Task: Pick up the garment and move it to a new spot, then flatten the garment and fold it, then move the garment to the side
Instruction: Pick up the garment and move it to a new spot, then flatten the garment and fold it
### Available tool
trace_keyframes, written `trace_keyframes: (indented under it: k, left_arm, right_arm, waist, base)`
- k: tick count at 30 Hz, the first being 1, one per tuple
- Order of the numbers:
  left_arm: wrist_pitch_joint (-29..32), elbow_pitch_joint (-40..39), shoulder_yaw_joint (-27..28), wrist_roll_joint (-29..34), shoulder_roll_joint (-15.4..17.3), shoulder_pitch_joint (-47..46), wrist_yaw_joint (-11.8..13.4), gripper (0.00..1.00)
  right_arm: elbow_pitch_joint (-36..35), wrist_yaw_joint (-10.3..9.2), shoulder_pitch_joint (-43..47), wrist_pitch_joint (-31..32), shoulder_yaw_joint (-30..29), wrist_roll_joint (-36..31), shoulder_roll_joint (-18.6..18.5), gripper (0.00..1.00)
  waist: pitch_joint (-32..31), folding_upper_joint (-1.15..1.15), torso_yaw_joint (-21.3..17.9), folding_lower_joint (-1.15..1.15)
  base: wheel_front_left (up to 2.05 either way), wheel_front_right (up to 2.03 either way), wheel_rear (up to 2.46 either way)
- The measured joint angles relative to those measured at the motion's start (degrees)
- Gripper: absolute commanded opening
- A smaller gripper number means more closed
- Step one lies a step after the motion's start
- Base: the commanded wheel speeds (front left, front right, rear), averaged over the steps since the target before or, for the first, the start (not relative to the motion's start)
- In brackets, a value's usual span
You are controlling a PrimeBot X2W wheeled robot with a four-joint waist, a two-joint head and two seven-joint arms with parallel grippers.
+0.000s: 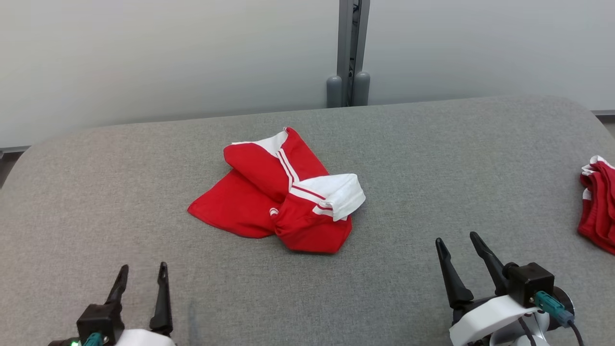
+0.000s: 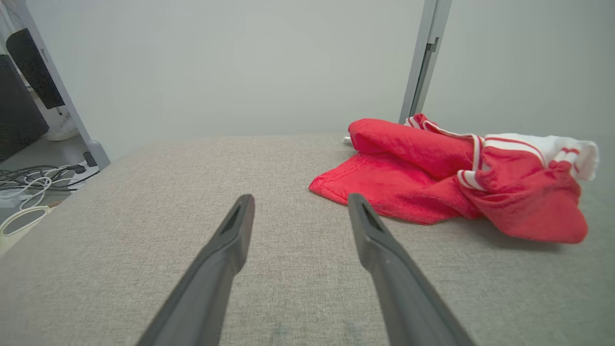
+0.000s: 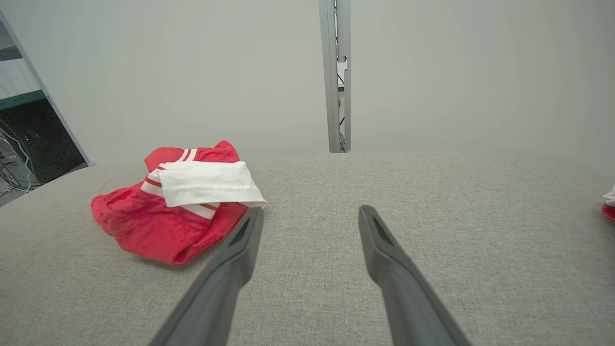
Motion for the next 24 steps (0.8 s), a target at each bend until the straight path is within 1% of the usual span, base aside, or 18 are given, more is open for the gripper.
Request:
trace_keyframes:
  k: [3, 6, 11, 18, 24]
  left_arm:
    - [0.0, -2.1, 2.6, 1.8, -0.7, 2.2, -0.1, 1.0]
    - [0.0, -3.0, 4.6, 2.6, -1.6, 4.1, -0.9, 1.0]
    - [0.0, -3.8, 6.8, 3.8, -2.5, 4.5, -1.6, 1.0]
    - [0.0, -4.6, 7.5, 5.1, -3.3, 4.5, -2.3, 1.0]
    - [0.0, -4.5, 6.8, 5.2, -3.5, 3.4, -2.6, 1.0]
  right_arm:
    - [0.2, 0.0, 0.1, 0.0, 0.4, 0.0, 0.0, 1.0]
    - [0.5, 0.0, 0.4, 0.0, 0.9, 0.0, 0.0, 1.0]
    - [0.8, 0.0, 0.4, 0.0, 1.5, 0.1, 0.0, 1.0]
    - [0.8, 0.0, 0.3, 0.0, 1.6, 0.1, 0.0, 1.0]
    - [0.1, 0.0, -0.7, 0.0, 2.0, -0.1, 0.0, 1.0]
  waist:
    - [-0.5, 0.0, 0.1, 0.0]
    - [-0.7, 0.0, -0.1, 0.0]
    - [-0.7, 0.0, -0.4, 0.0]
    - [0.0, 0.0, -0.2, 0.0]
    - [1.7, 0.0, 0.9, 0.0]
  base:
    - [0.0, 0.0, 0.0]
    - [0.0, 0.0, 0.0]
    - [0.0, 0.0, 0.0]
    - [0.0, 0.0, 0.0]
    - [0.0, 0.0, 0.0]
